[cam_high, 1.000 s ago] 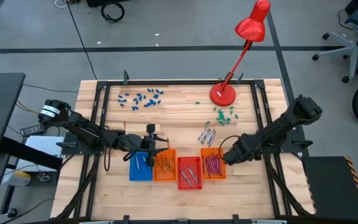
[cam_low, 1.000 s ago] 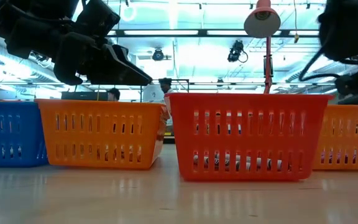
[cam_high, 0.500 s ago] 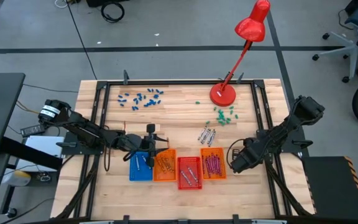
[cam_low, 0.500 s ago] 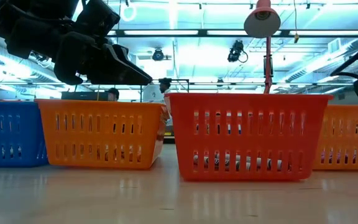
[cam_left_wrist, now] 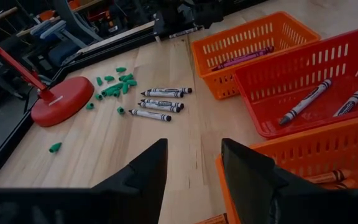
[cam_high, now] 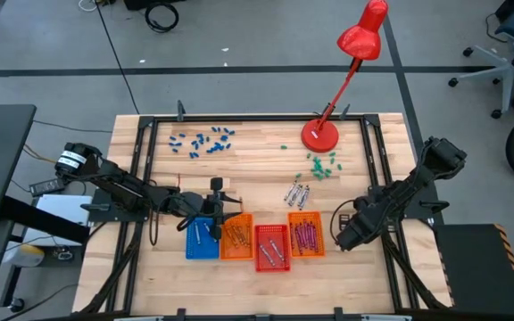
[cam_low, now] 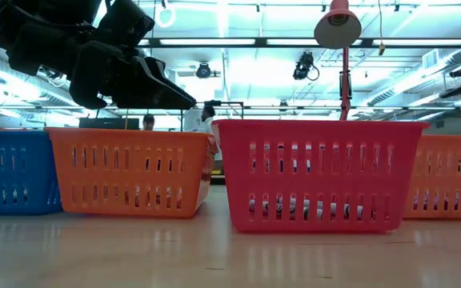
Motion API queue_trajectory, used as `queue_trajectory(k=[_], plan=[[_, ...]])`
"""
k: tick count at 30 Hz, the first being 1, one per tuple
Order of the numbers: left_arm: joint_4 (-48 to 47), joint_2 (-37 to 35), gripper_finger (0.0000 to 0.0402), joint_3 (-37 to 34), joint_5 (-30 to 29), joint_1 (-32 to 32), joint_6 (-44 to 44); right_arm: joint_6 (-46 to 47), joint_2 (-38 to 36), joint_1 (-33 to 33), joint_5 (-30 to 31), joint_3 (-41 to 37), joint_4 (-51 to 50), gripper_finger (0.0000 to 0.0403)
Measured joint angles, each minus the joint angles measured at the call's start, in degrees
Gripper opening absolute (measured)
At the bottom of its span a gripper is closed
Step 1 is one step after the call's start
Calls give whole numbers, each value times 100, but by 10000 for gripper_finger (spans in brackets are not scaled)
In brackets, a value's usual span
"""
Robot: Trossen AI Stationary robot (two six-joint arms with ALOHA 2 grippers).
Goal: Sort crayons
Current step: Put the black crayon into the blue bin
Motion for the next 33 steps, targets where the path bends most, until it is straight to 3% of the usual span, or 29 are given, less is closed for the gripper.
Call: queue_trajectory(k=[7,14,18,23,27,33], plan=[[0,0,164,0,0,0,0,-51,7,6,174,0,-82,155],[5,2,164,0,0,1,0,-509,7,-1,-363,0,-184,155],[46,-1,164,0,0,1,2,-1260,7,-152,-291,44,-156,155],[46,2,164,0,-2,1,1,-2834,7,-434,-230,114,-80,148],[46,2,164,0,-2,1,6,-3553,9,-599,-327,114,-189,118],[48,2,164,0,-2,1,136,-4296,9,-662,-510,111,-25,41]])
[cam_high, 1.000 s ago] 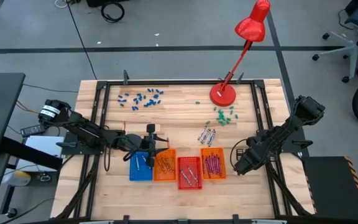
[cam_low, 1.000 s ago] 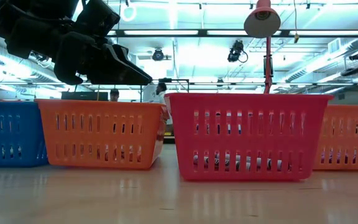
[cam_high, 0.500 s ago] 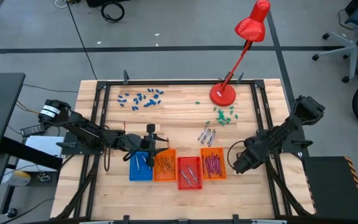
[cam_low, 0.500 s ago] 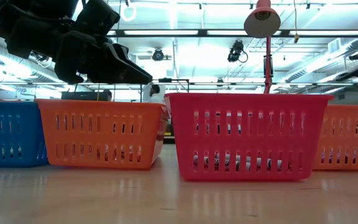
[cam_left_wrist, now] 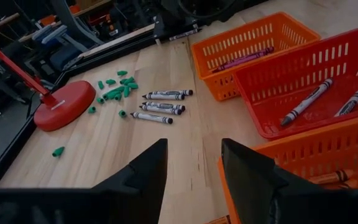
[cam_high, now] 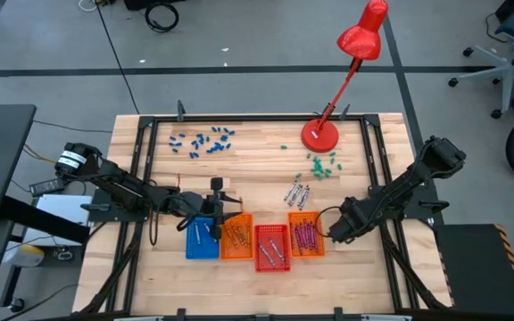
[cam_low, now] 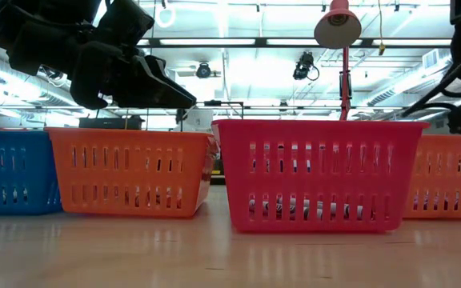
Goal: Sort crayons
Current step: Put the black crayon into the blue bin
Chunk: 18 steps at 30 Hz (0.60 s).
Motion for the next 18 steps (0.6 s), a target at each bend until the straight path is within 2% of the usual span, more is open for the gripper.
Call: queue_trajectory(k=[3,7,14,18], plan=[[0,0,164,0,0,0,-2,-228,1,-62,-175,-83,177,8],[0,0,164,1,0,0,-17,-140,2,-208,-834,-293,25,12],[39,0,164,2,0,0,-22,209,5,-360,-443,-310,111,5],[39,0,164,2,0,0,-24,97,253,-469,-661,-320,121,4]])
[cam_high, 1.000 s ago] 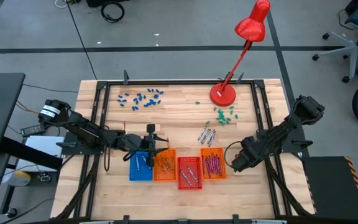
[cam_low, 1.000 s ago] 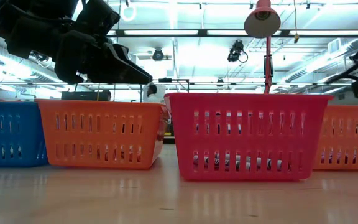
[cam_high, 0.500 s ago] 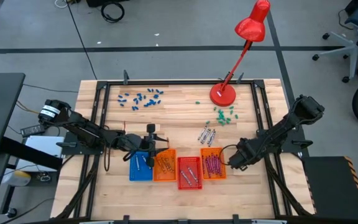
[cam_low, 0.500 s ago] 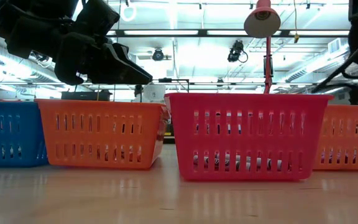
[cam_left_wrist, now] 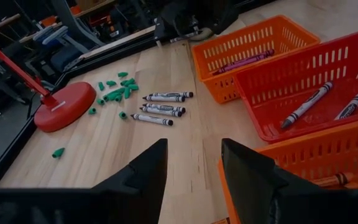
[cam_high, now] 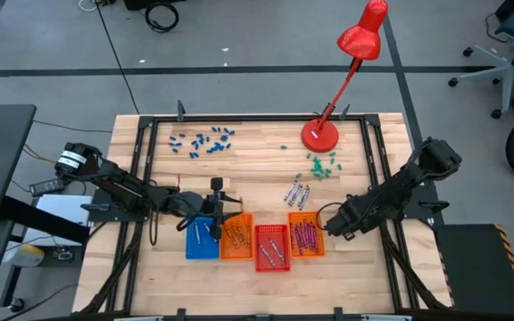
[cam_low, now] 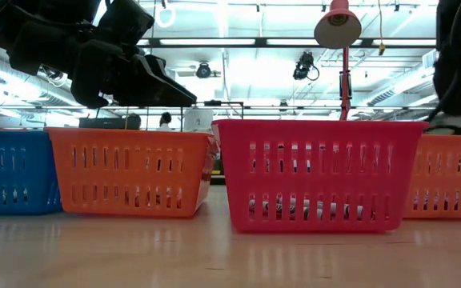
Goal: Sort crayons
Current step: Put the black crayon into the blue bin
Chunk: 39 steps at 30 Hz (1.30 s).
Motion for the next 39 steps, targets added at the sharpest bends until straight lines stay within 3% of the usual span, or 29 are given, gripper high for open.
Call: queue_trajectory(k=[4,12,25,30,39], plan=[[-2,0,164,0,0,0,-2,-467,465,-75,-243,-32,82,3],[-2,0,164,0,0,0,22,-629,880,-171,-101,20,21,3],[-4,0,164,0,0,0,28,-691,722,-206,859,332,-84,3],[-7,0,164,0,0,0,31,-777,721,-187,1687,756,-307,3],[-7,0,164,0,0,0,35,-873,718,-190,1708,1205,-1134,3]])
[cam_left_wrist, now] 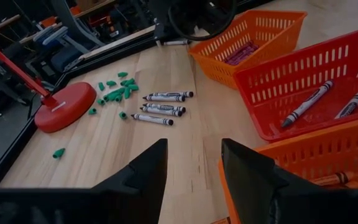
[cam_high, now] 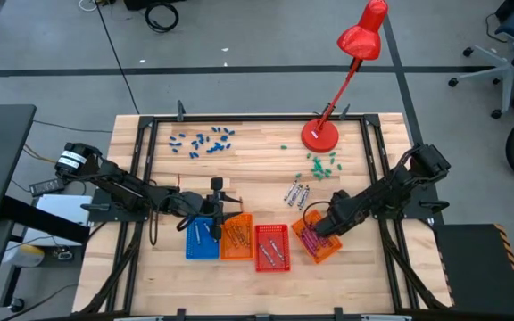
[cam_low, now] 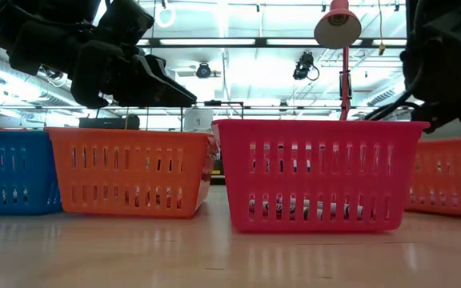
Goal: Sort crayons
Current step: Put the black crayon into the blue bin
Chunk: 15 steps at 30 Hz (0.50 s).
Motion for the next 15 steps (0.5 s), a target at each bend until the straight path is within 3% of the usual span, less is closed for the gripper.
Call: queue_trajectory(k=[15], plan=[[-22,0,164,0,0,1,2,598,-68,-321,-210,287,-333,4]])
